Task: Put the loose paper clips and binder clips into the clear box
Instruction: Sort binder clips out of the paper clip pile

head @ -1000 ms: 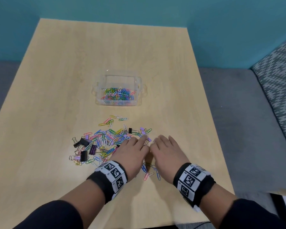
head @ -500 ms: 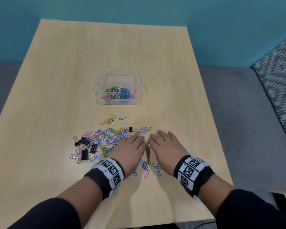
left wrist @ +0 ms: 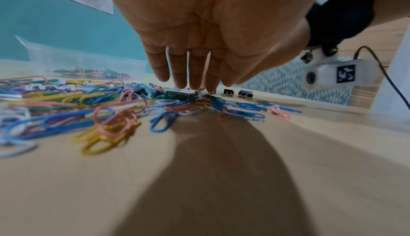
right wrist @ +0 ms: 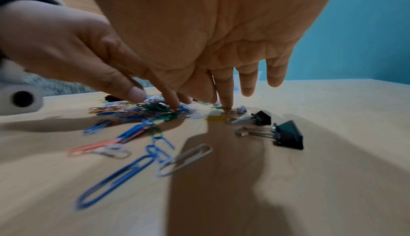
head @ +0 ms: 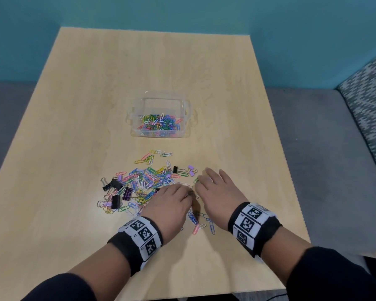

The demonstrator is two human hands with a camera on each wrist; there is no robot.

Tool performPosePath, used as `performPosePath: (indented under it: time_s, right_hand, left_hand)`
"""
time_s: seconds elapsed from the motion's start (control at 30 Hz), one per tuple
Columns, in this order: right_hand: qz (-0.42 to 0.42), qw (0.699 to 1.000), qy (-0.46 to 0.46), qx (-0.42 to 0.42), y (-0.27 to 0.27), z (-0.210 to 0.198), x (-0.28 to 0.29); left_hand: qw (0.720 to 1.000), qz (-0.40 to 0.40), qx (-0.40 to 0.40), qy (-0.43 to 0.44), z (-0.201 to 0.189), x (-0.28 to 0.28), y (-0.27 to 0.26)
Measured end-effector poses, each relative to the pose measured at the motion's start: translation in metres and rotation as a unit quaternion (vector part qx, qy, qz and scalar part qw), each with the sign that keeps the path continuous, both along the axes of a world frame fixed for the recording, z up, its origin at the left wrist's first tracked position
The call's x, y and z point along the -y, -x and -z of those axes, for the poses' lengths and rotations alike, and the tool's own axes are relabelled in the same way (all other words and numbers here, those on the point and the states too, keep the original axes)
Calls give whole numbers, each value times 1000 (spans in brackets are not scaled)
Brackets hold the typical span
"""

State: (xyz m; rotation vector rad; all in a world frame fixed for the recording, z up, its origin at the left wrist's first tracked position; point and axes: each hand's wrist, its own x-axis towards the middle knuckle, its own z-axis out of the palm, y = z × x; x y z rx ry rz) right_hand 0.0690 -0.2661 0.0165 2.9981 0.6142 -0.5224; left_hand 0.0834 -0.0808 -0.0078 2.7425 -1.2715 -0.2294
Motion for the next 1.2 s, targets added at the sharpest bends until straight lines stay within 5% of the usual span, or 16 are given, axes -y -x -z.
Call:
performPosePath:
  time_s: [0.43, 0.63, 0.97, 1.2]
  right_hand:
    - [-13, 999, -48, -11, 63, 18, -30]
    - [68, 992, -105, 16, 72, 13, -29]
    - [26, 991, -134, 15, 20, 13, -58]
    - [-13, 995, -99, -4, -23, 19, -83]
  left_hand:
    - [998, -26, -12, -62, 7, 4, -16]
    - [1000, 13, -15, -16, 9, -16, 5]
    - [989, -144, -39, -12, 10, -54, 9]
    - [988, -147, -36, -8, 7, -66, 15]
